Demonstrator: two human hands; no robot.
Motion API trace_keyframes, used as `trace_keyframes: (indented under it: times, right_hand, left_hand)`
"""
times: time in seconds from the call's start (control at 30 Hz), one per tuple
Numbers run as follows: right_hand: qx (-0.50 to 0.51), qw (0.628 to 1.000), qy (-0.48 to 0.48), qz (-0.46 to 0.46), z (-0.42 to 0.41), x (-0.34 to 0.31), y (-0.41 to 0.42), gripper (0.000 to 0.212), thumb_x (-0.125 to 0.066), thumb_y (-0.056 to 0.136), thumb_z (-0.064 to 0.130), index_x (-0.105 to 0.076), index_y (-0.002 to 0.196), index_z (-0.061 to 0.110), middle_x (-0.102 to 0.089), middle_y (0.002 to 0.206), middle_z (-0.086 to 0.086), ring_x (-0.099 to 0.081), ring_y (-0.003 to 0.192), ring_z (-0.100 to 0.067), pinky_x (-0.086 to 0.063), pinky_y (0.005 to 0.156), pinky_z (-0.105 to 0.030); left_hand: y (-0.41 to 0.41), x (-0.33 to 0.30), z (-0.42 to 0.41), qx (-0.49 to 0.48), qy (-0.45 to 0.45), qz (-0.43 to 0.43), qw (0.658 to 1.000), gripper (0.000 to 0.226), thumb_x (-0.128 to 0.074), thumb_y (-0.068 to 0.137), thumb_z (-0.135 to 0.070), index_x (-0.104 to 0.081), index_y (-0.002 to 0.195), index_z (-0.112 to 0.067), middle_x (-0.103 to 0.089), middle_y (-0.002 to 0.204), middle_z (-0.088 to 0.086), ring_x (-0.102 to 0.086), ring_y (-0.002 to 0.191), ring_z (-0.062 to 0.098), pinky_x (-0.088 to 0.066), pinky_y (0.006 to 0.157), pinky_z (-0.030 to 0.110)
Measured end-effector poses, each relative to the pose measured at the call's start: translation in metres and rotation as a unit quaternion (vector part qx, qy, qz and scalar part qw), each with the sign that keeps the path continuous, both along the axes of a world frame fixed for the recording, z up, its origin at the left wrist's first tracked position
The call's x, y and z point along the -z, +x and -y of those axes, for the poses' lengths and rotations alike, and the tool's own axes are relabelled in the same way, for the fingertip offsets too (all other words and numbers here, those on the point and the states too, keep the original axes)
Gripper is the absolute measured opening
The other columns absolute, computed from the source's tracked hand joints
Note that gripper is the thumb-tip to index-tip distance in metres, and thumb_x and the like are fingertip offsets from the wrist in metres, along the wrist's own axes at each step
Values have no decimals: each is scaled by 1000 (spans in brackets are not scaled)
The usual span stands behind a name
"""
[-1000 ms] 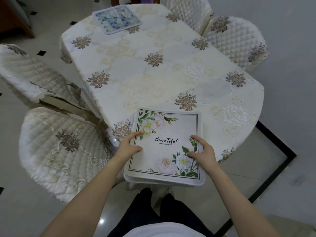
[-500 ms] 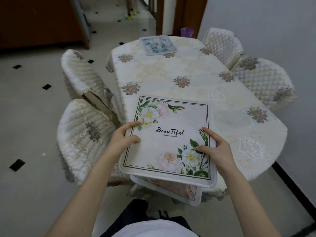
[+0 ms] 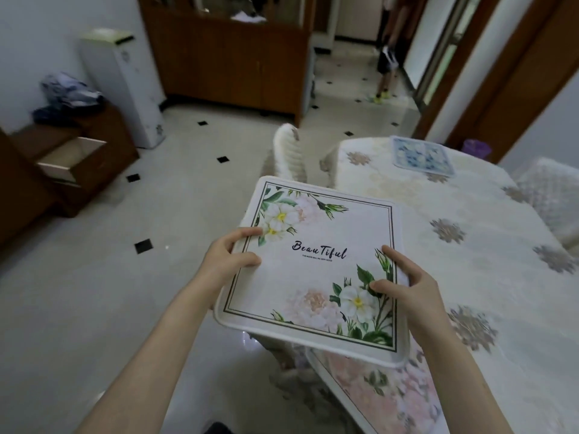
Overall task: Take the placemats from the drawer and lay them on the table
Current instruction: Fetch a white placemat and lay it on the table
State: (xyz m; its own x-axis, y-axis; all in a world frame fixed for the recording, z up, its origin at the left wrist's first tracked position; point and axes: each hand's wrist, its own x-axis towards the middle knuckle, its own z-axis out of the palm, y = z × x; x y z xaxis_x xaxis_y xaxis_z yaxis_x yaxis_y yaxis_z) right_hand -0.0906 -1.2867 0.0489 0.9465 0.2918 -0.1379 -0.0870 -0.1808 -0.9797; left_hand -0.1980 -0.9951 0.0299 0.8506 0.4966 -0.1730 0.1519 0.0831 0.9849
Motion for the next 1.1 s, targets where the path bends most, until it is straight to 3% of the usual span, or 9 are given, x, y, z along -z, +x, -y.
trace_keyframes:
  times: [0.07,0.2,0.4,0.53,0.6,0.67,0.8,0.9,1.1]
  right_hand:
    - [-28,999,18,7,-33,-6,-3,64,-75,70,-7,-67,119,32,-61,115,23,-60,93,14,-51,75,-15]
    - [-52,998,23,0,-113,-3,-13,65,-76,67,-9,-68,117,33,-65,117,17,-63,99,5,-54,85,-25]
    - [-61,997,39,-1,-237,19,-45,67,-78,68,-2,-66,118,40,-58,118,27,-46,124,-7,-38,97,-30]
    - [-40,998,42,-26,-302,23,-59,68,-79,66,-1,-66,117,43,-59,128,18,-51,120,-6,-44,100,-35]
    - [-23,998,41,-35,-324,23,-60,68,-79,67,-3,-67,118,40,-59,127,18,-52,112,1,-45,96,-30]
    - [-15,999,34,-40,-342,24,-55,67,-79,66,-2,-67,116,41,-60,125,20,-53,117,-5,-45,103,-37]
    - [-5,999,18,-43,-372,27,-31,67,-78,67,-3,-67,117,41,-59,120,25,-51,119,-5,-43,99,-31]
    - [-3,999,6,-43,-394,32,-4,67,-79,67,0,-66,117,43,-57,120,30,-45,126,-4,-36,108,-37]
    - [22,998,20,-63,-459,48,72,68,-79,66,0,-66,113,48,-60,125,20,-51,126,-14,-40,108,-47]
  left_hand:
    - [-15,-3,-28,-21,5,6,1000,51,-72,61,0,-71,106,-25,-71,105,-4,-67,85,11,-56,73,25]
    - [-47,-5,-98,-51,18,12,998,49,-66,72,11,-71,106,-24,-71,99,-19,-66,89,5,-55,73,20]
    - [-83,-7,-222,-60,62,-12,996,52,-71,57,-10,-72,106,-29,-68,114,-12,-64,104,9,-52,86,27]
    - [-85,-13,-290,-36,80,-12,996,49,-69,71,8,-70,109,-21,-66,111,-15,-63,89,-9,-48,69,9]
    - [-78,-11,-315,-25,85,-12,996,48,-65,74,13,-69,111,-17,-65,107,-16,-62,81,-14,-46,63,5]
    - [-68,-5,-335,-14,87,-16,996,48,-64,74,14,-68,111,-15,-65,109,-14,-62,81,-14,-45,63,5]
    - [-39,11,-370,-3,68,-28,997,48,-71,67,4,-70,108,-22,-67,109,-17,-64,96,-4,-50,73,13]
    - [-9,17,-393,0,60,-32,998,50,-71,60,-6,-71,106,-27,-68,111,-18,-63,102,0,-50,82,20]
    - [77,18,-458,18,84,-37,996,50,-68,73,10,-71,108,-25,-66,115,-16,-62,104,0,-49,81,18]
